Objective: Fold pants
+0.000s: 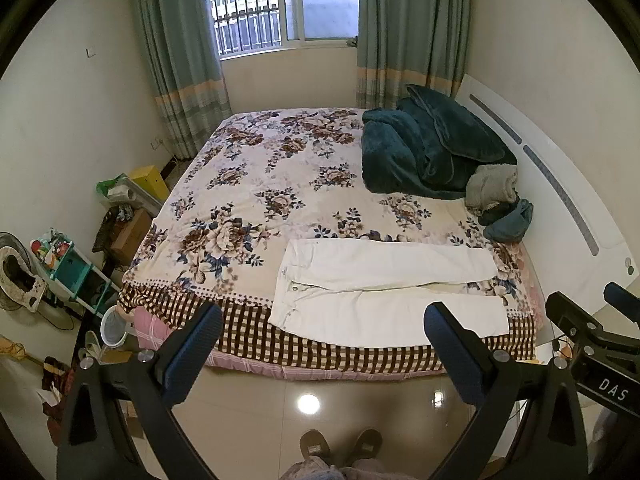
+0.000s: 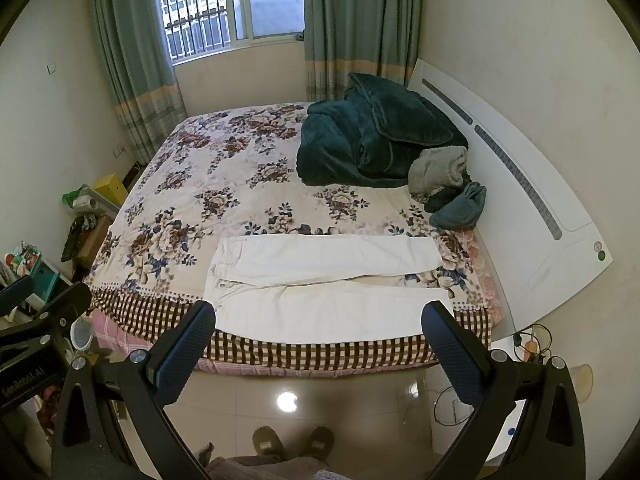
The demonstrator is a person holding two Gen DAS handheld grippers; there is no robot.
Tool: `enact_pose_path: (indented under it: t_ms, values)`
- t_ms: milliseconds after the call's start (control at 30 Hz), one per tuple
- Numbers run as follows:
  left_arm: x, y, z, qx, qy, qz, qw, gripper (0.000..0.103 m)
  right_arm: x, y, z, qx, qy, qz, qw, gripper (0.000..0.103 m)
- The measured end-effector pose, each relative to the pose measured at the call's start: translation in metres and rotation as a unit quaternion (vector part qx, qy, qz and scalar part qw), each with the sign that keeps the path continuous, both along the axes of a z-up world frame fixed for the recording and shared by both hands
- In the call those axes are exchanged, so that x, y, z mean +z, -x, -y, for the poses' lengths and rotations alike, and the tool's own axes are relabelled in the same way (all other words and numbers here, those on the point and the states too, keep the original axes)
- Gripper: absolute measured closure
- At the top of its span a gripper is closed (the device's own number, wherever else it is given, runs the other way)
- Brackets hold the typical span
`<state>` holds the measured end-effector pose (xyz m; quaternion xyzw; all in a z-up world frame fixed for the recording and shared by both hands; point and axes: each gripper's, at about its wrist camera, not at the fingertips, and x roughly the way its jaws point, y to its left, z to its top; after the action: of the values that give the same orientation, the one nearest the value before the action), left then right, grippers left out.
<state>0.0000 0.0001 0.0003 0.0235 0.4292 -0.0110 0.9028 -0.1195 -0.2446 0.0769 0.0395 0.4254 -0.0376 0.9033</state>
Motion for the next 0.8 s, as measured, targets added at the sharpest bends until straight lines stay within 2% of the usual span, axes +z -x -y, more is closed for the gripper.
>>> enact_pose_path:
  t_ms: [767,800]
  values:
    - [0.000,-0.011,0.006,-0.001,0.000,0.008,1.0000,0.000,0.003,-0.003,0.001,-0.002,0.000,0.004,1.000,0.000]
    - [0.008,-0.011,0.011,-0.001,0.000,0.008,1.0000,0.000,0.009,-0.006,0.003,-0.002,-0.001,0.004,1.000,0.000]
